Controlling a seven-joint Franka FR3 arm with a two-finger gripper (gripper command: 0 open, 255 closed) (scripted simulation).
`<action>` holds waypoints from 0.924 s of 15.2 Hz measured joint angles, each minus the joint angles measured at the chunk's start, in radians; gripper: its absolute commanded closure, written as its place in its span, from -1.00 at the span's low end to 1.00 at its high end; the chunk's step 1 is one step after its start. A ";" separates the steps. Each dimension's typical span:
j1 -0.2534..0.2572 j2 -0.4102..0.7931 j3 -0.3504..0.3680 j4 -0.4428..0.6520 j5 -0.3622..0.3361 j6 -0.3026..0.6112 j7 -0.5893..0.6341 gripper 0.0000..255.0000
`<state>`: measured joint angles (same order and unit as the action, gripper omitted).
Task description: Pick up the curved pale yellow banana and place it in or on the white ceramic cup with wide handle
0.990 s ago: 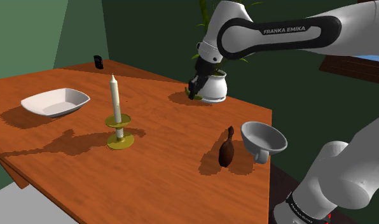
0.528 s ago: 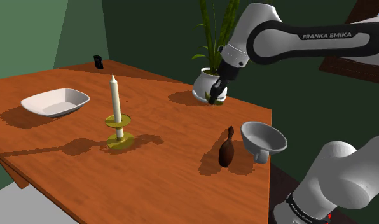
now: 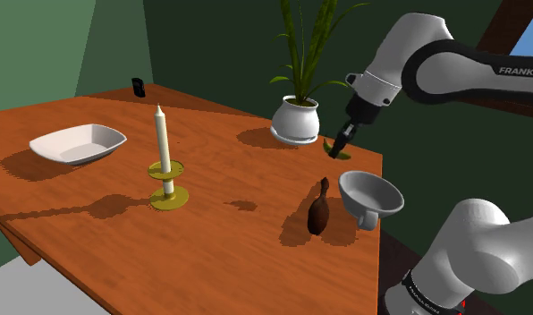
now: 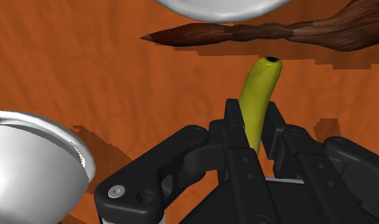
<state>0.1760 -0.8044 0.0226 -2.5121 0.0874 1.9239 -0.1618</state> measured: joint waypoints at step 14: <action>-0.049 -0.456 -0.089 -0.238 -0.064 -0.224 -0.072 1.00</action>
<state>0.1273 -1.2600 -0.0659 -2.7499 0.0233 1.7002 -0.2340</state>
